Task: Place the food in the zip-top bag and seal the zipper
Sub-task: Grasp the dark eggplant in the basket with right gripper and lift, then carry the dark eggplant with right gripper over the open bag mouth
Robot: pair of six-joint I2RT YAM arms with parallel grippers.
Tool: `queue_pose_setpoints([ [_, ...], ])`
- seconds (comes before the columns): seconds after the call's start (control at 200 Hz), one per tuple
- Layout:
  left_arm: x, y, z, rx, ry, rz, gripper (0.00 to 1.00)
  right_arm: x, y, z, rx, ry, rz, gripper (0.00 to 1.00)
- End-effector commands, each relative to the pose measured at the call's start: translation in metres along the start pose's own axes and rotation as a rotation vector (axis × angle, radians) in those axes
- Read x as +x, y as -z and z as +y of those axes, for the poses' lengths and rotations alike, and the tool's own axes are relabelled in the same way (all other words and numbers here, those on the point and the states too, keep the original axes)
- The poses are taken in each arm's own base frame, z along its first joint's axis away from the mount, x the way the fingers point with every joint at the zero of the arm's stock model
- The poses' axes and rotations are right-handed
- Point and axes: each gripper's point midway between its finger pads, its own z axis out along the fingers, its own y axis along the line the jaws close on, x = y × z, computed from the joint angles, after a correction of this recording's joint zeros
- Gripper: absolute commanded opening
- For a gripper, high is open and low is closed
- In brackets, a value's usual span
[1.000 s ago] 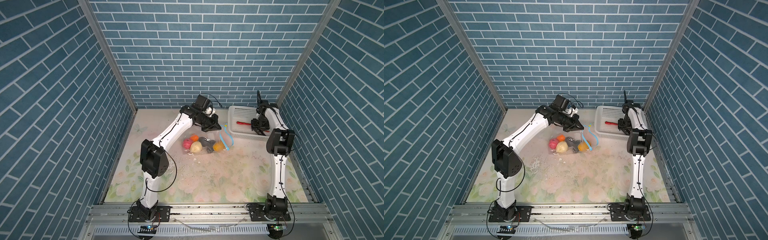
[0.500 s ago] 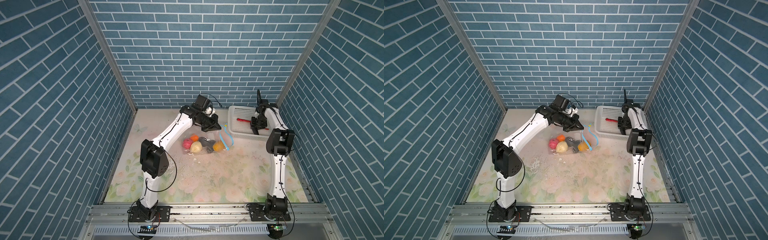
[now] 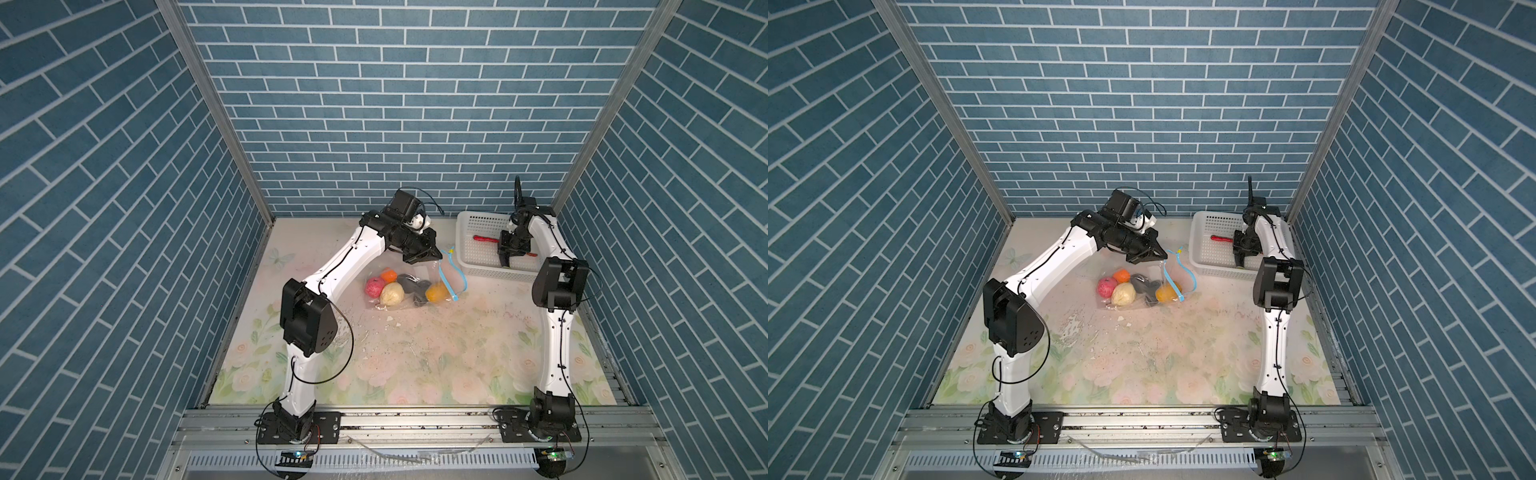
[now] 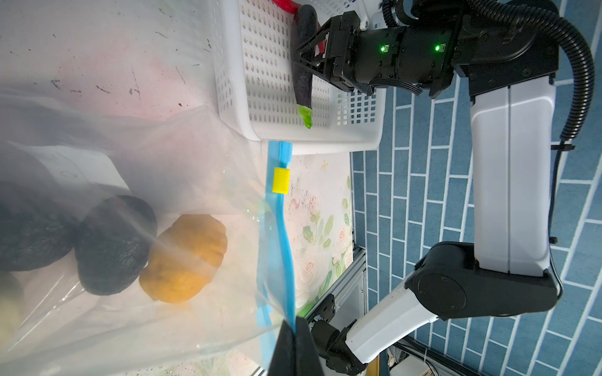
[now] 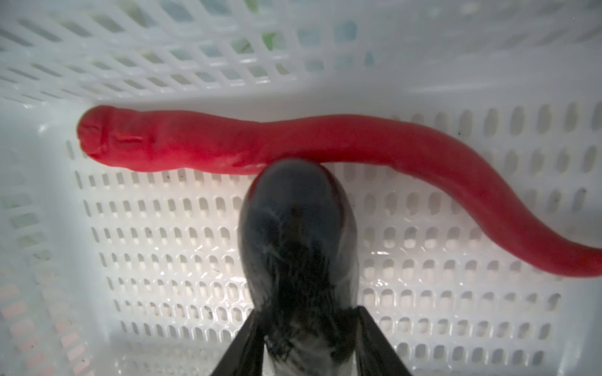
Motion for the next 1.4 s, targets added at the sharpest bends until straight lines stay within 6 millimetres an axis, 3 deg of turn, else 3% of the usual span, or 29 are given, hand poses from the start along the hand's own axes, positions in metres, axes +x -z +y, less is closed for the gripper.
queue_pose_setpoints([
  [0.0,-0.002,0.015,-0.009,0.018,-0.031,-0.032,0.0,-0.007,0.019,0.012,-0.043,-0.073,-0.038,0.43],
  [0.215,-0.003,0.014,-0.009,0.019,-0.031,-0.031,0.0,-0.015,0.027,0.021,-0.096,-0.151,-0.089,0.44],
  [0.5,-0.004,0.013,-0.008,0.016,-0.023,-0.029,0.0,-0.037,0.063,0.043,-0.244,-0.248,-0.28,0.42],
  [0.67,-0.004,0.014,-0.009,0.014,-0.027,-0.033,0.0,-0.035,0.078,0.063,-0.33,-0.165,-0.317,0.41],
  [0.685,-0.004,0.014,-0.009,0.013,-0.028,-0.033,0.0,-0.037,0.093,0.067,-0.346,-0.145,-0.347,0.41],
  [0.755,-0.004,0.014,-0.009,0.012,-0.026,-0.033,0.0,-0.033,0.108,0.081,-0.39,-0.072,-0.381,0.4],
  [1.04,-0.005,0.016,-0.009,0.001,-0.034,-0.036,0.0,0.011,0.156,0.123,-0.486,0.213,-0.491,0.38],
  [1.235,-0.007,0.015,-0.007,-0.006,-0.032,-0.037,0.0,0.063,0.177,0.137,-0.539,0.325,-0.488,0.37],
  [1.395,-0.007,0.016,-0.007,-0.006,-0.035,-0.041,0.0,0.112,0.18,0.152,-0.577,0.406,-0.452,0.36],
])
